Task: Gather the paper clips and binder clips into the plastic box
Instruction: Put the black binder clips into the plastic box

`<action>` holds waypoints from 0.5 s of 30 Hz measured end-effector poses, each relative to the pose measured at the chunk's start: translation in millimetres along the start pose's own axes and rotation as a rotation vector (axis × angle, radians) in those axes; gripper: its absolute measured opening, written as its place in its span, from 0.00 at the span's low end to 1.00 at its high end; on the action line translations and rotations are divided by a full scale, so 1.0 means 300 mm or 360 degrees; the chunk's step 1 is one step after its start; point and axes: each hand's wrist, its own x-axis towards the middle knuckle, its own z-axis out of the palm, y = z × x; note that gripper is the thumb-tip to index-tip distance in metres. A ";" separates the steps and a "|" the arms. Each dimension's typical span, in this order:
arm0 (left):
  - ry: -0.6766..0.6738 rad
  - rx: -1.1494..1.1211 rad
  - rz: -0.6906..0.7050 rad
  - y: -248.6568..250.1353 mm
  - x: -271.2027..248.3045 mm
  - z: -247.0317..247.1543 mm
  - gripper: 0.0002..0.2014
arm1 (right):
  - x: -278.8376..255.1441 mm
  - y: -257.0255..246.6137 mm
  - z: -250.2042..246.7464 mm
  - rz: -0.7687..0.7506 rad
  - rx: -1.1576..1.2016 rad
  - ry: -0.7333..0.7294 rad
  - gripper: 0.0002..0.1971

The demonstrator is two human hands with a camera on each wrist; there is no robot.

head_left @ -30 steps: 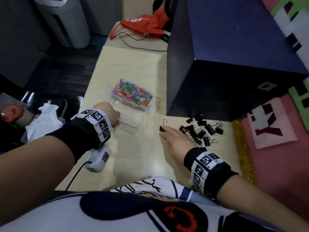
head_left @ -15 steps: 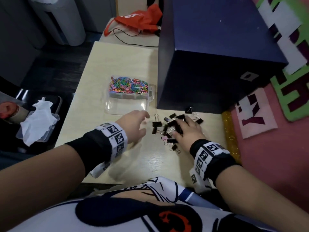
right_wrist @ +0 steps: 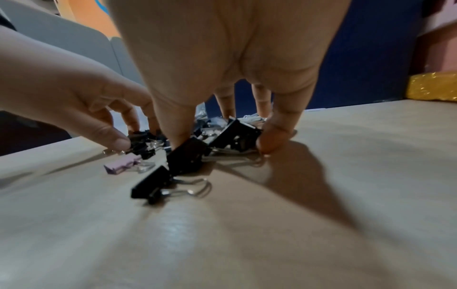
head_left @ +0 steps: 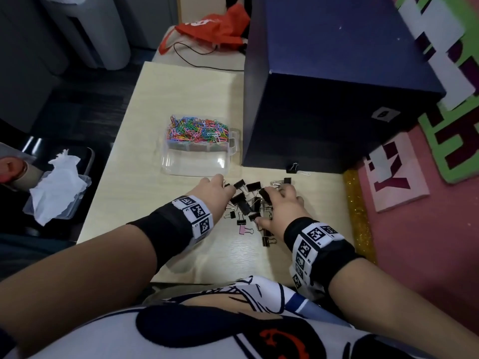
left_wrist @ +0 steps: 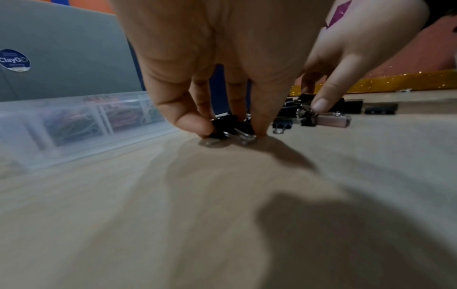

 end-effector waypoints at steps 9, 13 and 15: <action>-0.0070 -0.0097 0.0037 -0.074 -0.028 -0.026 0.15 | 0.027 -0.063 0.006 -0.0171 0.0094 0.0181 0.12; -0.0013 -0.0074 0.0200 -0.100 -0.041 -0.038 0.14 | 0.042 -0.079 -0.033 -0.0134 0.0178 0.0194 0.07; 0.0008 -0.0068 0.0261 -0.113 -0.047 -0.043 0.14 | 0.046 -0.089 -0.058 -0.0122 0.0220 0.0188 0.06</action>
